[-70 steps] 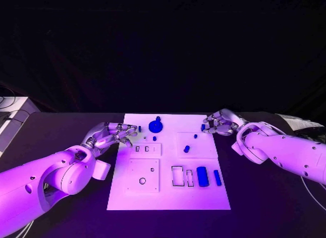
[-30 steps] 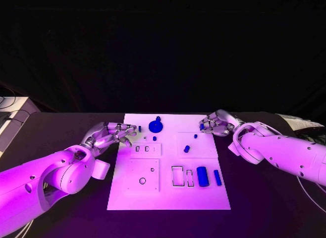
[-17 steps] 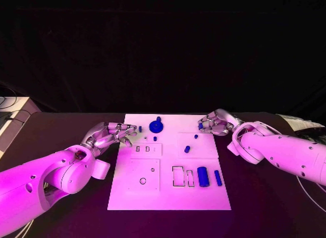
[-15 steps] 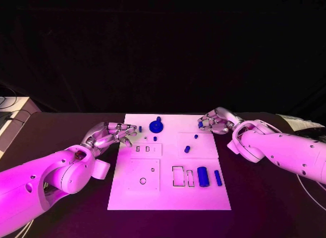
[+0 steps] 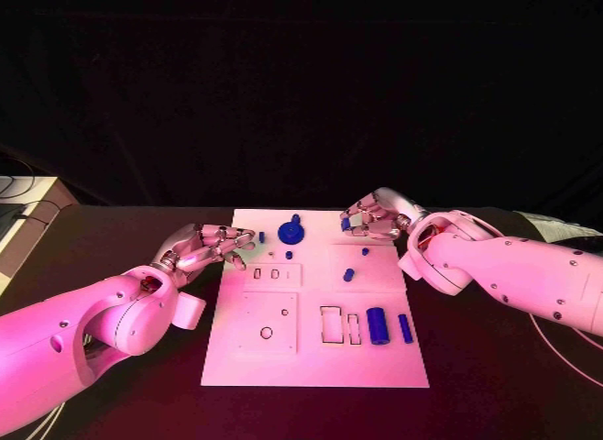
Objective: Assemble the parts on the task board
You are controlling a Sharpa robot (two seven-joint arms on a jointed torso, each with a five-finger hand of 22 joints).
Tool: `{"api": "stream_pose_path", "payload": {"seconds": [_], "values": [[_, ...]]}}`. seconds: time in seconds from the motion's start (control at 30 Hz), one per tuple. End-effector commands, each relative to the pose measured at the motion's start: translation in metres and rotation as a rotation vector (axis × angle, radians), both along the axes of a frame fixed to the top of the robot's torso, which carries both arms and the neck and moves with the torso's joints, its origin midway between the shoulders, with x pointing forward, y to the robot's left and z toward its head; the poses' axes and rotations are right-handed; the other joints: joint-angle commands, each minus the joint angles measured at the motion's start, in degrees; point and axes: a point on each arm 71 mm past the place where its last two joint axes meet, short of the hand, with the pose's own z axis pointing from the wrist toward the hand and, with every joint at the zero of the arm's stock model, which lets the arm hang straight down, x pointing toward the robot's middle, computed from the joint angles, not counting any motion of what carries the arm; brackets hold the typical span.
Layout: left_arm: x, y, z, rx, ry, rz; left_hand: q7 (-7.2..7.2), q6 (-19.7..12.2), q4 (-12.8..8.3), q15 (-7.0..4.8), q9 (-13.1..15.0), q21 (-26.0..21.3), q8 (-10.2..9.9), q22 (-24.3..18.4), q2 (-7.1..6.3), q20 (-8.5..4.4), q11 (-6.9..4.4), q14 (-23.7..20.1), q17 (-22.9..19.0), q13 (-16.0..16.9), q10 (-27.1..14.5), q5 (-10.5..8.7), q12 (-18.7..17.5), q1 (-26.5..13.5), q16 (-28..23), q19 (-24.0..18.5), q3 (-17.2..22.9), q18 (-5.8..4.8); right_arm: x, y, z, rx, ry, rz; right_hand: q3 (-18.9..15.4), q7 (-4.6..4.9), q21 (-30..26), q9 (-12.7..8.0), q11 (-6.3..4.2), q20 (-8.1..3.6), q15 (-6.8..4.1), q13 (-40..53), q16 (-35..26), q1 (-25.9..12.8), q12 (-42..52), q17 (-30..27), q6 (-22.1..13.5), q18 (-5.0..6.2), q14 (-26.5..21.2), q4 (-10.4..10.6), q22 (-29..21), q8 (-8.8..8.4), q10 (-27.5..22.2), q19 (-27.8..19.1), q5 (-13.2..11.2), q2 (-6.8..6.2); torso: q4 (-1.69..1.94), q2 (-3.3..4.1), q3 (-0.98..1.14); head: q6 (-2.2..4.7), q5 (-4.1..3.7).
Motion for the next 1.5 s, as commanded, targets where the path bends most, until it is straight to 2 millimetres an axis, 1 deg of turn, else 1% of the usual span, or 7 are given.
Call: {"api": "stream_pose_path", "payload": {"seconds": [0.03, 0.23, 0.4, 0.6, 0.73, 0.9, 1.5], "values": [[-0.001, -0.002, 0.001, -0.006, -0.008, -0.016, 0.06, -0.5, -0.3, 0.19, 0.0, 0.4, -0.2, -0.1, -0.09, -0.07, 0.02, -0.3, -0.1, 0.0, -0.5, -0.28, -0.1, -0.1, 0.3, -0.5, 0.2, 0.89, -0.006, 0.02, -0.004, -0.044, 0.016, -0.023, -0.3, 1.15, 0.0, 0.1, -0.08, -0.44, -0.37, 0.1, -0.4, 0.1, 0.0, -0.1, 1.6, -0.38, 0.2, -0.2, 10.8, 0.42, 0.5, 3.9, -0.2, -0.12, -0.06, -0.06, 0.01, -0.13, 0.61], [0.0, -0.003, 0.001, -0.007, -0.007, -0.018, 0.05, -0.4, -0.3, 0.19, 0.0, 0.5, -0.1, -0.2, -0.14, -0.06, 0.01, -0.3, -0.1, 0.0, -0.4, -0.29, -0.1, -0.2, 0.3, -0.5, 0.3, 0.9, -0.019, 0.056, -0.014, -0.07, 0.013, 0.012, -0.8, 1.07, -0.1, 0.1, -0.12, -0.46, -0.39, 0.1, -0.6, -0.2, -0.1, -0.3, 1.7, -0.37, 0.2, -0.3, 10.8, 0.4, 0.5, 3.9, -0.3, -0.51, -0.03, -0.17, -0.14, -0.16, 0.81], [0.0, -0.004, 0.001, -0.007, -0.006, -0.02, 0.04, -0.5, -0.3, 0.16, 0.0, 0.6, -0.2, -0.2, -0.14, -0.08, -0.01, -0.1, -0.1, 0.0, -0.4, -0.31, -0.1, -0.2, 0.4, -0.4, 0.3, 0.93, -0.029, 0.079, -0.024, -0.088, 0.018, 0.035, -1.3, 1.07, -0.2, 0.1, -0.15, -0.49, -0.41, 0.0, -0.7, -0.2, -0.1, -0.4, 1.7, -0.37, 0.2, -0.1, 10.7, 0.37, 0.5, 3.9, -0.4, -0.52, 0.07, -0.08, -0.05, -0.26, 0.99], [0.0, -0.005, 0.001, -0.007, -0.005, -0.02, 0.04, -0.5, -0.3, 0.16, 0.0, 0.6, -0.2, -0.2, -0.14, -0.08, -0.01, -0.1, -0.1, 0.0, -0.4, -0.31, -0.1, -0.2, 0.4, -0.4, 0.3, 0.93, -0.038, 0.095, -0.033, -0.108, 0.036, 0.045, -1.4, 1.03, -0.2, 0.1, -0.17, -0.5, -0.4, 0.1, -0.7, -0.2, -0.1, -0.5, 1.9, -0.36, 0.2, -0.1, 10.7, 0.42, 0.6, 3.9, -0.2, -0.58, 0.03, -0.04, -0.07, -0.32, 1.19], [0.0, -0.005, 0.001, -0.008, -0.003, -0.023, 0.04, -0.4, -0.3, 0.15, 0.0, 0.6, -0.2, -0.2, -0.13, -0.09, -0.02, -0.1, -0.1, 0.0, -0.4, -0.31, -0.1, -0.2, 0.5, -0.4, 0.3, 0.92, -0.043, 0.1, -0.037, -0.12, 0.049, 0.032, -1.4, 1.15, -0.3, 0.1, -0.17, -0.49, -0.36, -0.1, -0.8, -0.2, -0.3, -0.7, 1.9, -0.33, 0.2, -0.2, 10.7, 0.39, 0.5, 3.9, 0.7, -0.62, 0.09, -0.04, -0.1, -0.42, 1.15], [0.0, -0.005, 0.0, -0.007, -0.002, -0.024, 0.04, -0.4, -0.3, 0.15, 0.0, 0.7, -0.2, -0.2, -0.12, -0.09, -0.02, -0.1, 0.0, 0.0, -0.4, -0.3, -0.1, -0.2, 0.5, -0.4, 0.3, 0.92, -0.048, 0.106, -0.041, -0.121, 0.057, 0.03, -1.5, 1.13, -0.3, 0.1, -0.17, -0.48, -0.34, -0.1, -0.9, -0.3, -0.3, -0.8, 1.9, -0.33, 0.2, -0.2, 10.7, 0.39, 0.5, 4.0, 0.6, -0.78, -0.06, 0.04, 0.03, -0.68, 1.31], [0.0, -0.005, 0.0, -0.006, 0.0, -0.023, 0.05, -0.5, -0.3, 0.12, 0.0, 0.8, -0.2, -0.2, -0.14, -0.17, -0.02, 0.0, 0.0, 0.0, -0.4, -0.29, 0.0, -0.1, 0.7, -0.3, 0.3, 0.96, -0.05, 0.113, -0.045, -0.13, 0.06, 0.046, -1.7, 1.16, -0.3, 0.1, -0.14, -0.46, -0.34, -0.1, -0.8, -0.4, -0.3, -0.8, 1.8, -0.35, 0.2, -0.4, 10.7, 0.34, 0.5, 4.0, 0.5, -1.24, -0.01, 0.03, 0.0, -0.91, 1.42]]}}
